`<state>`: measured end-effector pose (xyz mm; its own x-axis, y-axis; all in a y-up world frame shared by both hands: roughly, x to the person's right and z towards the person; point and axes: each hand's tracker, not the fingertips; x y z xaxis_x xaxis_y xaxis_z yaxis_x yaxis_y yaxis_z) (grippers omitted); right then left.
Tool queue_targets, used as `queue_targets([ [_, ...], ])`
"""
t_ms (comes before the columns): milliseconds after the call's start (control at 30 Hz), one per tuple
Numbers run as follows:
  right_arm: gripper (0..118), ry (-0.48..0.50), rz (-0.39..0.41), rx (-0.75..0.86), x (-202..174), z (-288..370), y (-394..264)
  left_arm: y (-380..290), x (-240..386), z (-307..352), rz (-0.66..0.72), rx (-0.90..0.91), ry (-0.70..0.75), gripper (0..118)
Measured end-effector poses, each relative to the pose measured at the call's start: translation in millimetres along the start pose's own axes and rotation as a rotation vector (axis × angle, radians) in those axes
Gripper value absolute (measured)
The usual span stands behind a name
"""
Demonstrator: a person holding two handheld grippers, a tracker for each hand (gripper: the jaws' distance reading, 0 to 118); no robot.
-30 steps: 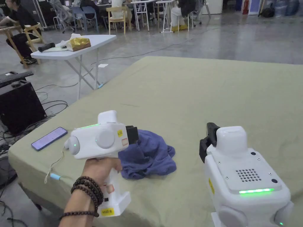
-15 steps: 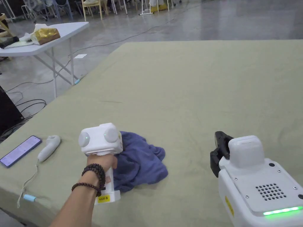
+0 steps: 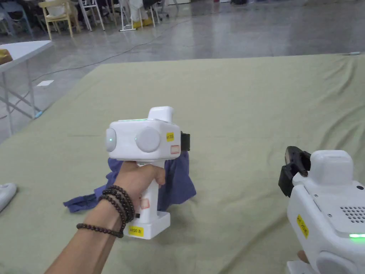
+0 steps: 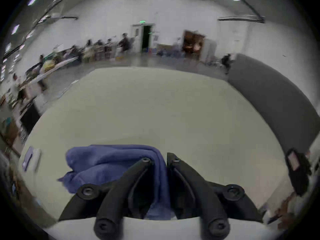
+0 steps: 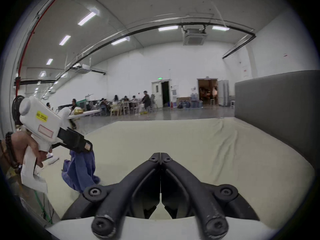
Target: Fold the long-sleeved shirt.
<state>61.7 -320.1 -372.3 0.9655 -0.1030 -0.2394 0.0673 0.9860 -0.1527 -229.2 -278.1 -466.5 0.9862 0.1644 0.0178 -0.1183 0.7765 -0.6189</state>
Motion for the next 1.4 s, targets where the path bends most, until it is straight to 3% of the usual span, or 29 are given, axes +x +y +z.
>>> queue_targets([
  [200, 0, -0.202, 0.001, 0.033, 85, 47, 13, -21, 165, -78, -0.025, -0.111, -0.324, 4],
  [300, 0, -0.289, -0.002, 0.030, 119, 66, 13, -55, 231, -125, -0.075, -0.213, -0.366, 1],
  [400, 0, -0.337, -0.030, 0.024, 143, 78, 13, -92, 265, -160, -0.090, -0.293, -0.285, 1],
  [533, 0, -0.356, -0.025, 0.022, 150, 82, 11, -101, 252, -160, -0.051, -0.276, -0.283, 2],
  [567, 0, -0.353, -0.021, 0.019, 149, 82, 10, -96, 246, -154, -0.063, -0.259, -0.282, 20],
  [633, 0, -0.336, -0.017, 0.014, 143, 78, 8, -81, 232, -133, -0.102, -0.206, -0.272, 102],
  [667, 0, -0.318, -0.016, 0.009, 139, 77, 6, -81, 220, -112, -0.095, -0.151, -0.268, 117],
  [733, 0, -0.282, -0.010, 0.002, 130, 74, 4, -75, 200, -78, -0.104, 0.004, -0.259, 114],
  [833, 0, -0.243, -0.002, -0.013, 117, 76, 1, -84, 155, -16, -0.071, 0.141, -0.123, 114],
  [933, 0, -0.211, -0.002, -0.025, 107, 80, -3, -125, 115, 33, -0.015, 0.220, -0.017, 101],
  [967, 0, -0.202, 0.000, -0.032, 104, 82, -4, -138, 103, 46, -0.013, 0.225, 0.010, 83],
  [1033, 0, -0.193, 0.014, -0.040, 98, 85, -7, -166, 86, 66, -0.014, 0.216, 0.099, 70],
  [1067, 0, -0.189, 0.023, -0.048, 95, 86, -8, -178, 78, 76, 0.001, 0.233, 0.162, 52],
  [1100, 0, -0.185, 0.028, -0.051, 93, 87, -9, -190, 71, 84, 0.020, 0.193, 0.213, 18],
  [1133, 0, -0.183, 0.029, -0.054, 92, 86, -10, -194, 64, 90, 0.037, 0.226, 0.208, 0],
  [1200, 0, -0.181, 0.030, -0.056, 89, 87, -8, -199, 56, 96, 0.062, 0.185, 0.145, 0],
  [1400, 0, -0.169, 0.026, -0.042, 86, 87, -4, -181, 54, 80, 0.048, 0.193, 0.136, 0],
])
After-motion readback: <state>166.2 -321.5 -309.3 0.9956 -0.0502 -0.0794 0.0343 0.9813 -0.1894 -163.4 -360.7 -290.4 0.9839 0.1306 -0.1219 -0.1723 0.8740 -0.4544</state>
